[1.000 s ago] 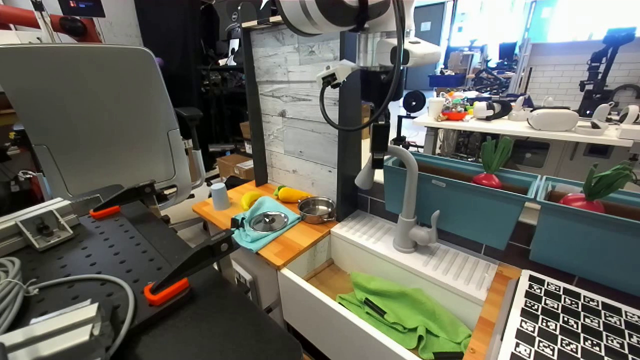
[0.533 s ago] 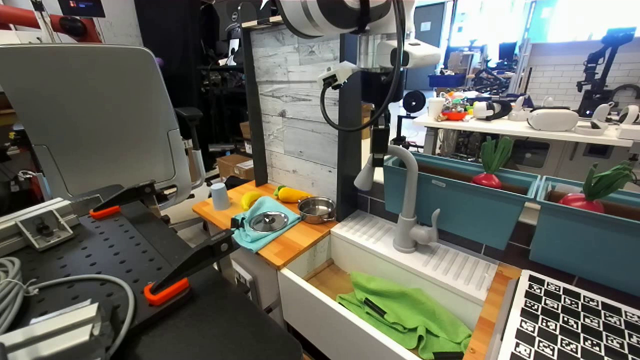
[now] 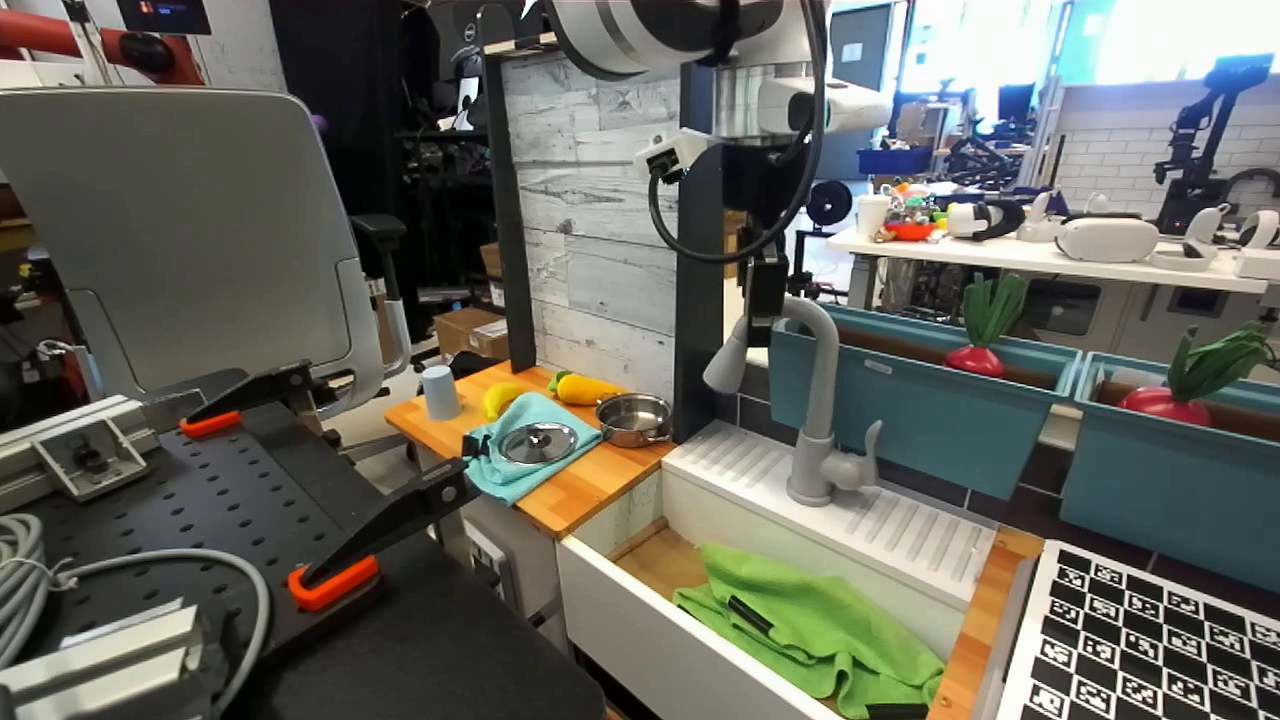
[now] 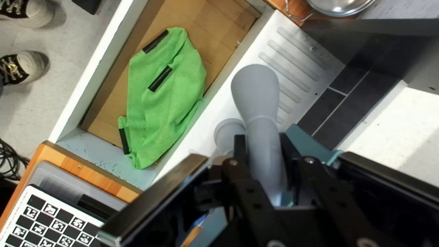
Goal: Move the faucet slightly to the right
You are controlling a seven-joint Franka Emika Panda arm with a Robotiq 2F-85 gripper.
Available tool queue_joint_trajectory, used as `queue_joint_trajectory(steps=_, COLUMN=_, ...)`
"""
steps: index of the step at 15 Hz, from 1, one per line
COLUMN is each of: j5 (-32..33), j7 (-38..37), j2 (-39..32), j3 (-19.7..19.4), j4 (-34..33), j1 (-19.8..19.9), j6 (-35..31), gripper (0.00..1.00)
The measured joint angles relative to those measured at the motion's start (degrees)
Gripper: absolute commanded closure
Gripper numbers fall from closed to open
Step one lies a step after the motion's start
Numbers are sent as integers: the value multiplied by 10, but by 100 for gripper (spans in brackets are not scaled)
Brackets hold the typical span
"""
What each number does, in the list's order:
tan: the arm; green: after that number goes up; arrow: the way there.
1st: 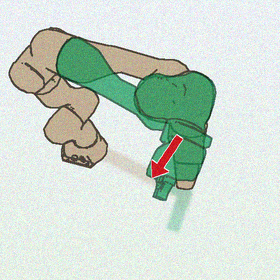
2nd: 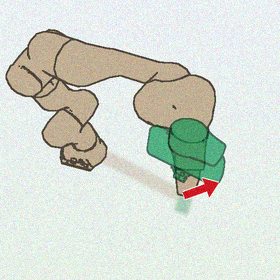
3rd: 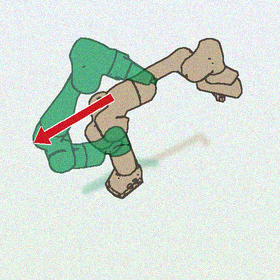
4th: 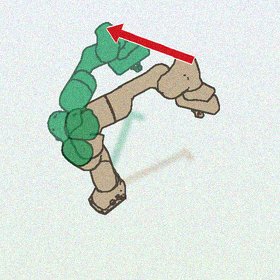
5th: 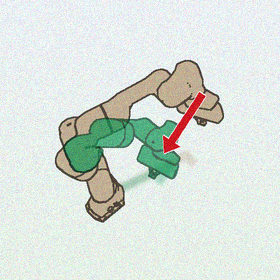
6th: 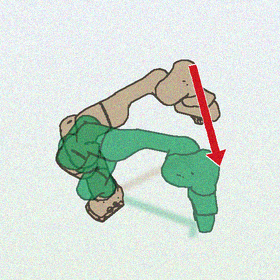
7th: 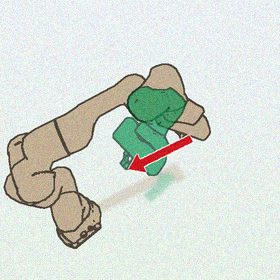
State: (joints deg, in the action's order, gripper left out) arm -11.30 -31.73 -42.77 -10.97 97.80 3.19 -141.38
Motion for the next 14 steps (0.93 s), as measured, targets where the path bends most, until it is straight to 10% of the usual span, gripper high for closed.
queue_joint_trajectory(steps=4, j5=38, j7=33, j2=2, j3=-7, j4=10, j1=-1, j6=-5, gripper=94)
queue_joint_trajectory(steps=6, j5=48, j7=51, j2=2, j3=-9, j4=10, j1=-1, j6=-4, gripper=48)
queue_joint_trajectory(steps=14, j5=61, j7=120, j2=2, j3=-18, j4=20, j1=7, j6=-4, gripper=0)
